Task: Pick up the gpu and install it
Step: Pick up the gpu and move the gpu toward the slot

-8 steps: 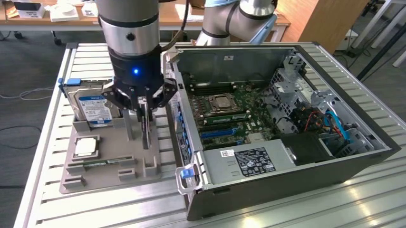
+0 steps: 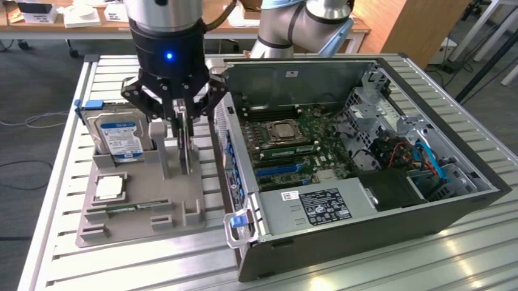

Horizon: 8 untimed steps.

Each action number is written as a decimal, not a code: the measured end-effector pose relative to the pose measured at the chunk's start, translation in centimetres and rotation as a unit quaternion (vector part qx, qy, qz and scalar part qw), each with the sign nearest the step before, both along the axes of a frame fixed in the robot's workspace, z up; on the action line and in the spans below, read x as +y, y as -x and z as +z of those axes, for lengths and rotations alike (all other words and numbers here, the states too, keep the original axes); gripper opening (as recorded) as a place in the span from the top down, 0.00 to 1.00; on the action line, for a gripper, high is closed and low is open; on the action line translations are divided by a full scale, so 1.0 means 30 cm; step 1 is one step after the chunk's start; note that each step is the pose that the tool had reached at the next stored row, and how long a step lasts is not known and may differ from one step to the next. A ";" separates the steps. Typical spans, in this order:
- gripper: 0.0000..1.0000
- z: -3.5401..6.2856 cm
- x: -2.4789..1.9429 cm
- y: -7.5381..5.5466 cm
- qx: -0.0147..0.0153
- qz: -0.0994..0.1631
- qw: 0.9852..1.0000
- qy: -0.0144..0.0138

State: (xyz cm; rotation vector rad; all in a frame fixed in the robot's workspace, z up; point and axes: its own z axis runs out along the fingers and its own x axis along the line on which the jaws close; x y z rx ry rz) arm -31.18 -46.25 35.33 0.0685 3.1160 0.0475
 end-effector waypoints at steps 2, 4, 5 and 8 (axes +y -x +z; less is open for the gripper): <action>0.73 0.024 0.000 0.000 0.000 0.000 1.000 0.000; 0.73 0.046 0.000 0.000 0.000 0.000 1.000 0.000; 0.73 0.056 0.000 0.000 0.000 0.000 1.000 0.000; 0.73 0.089 0.000 0.000 0.000 0.000 1.000 0.000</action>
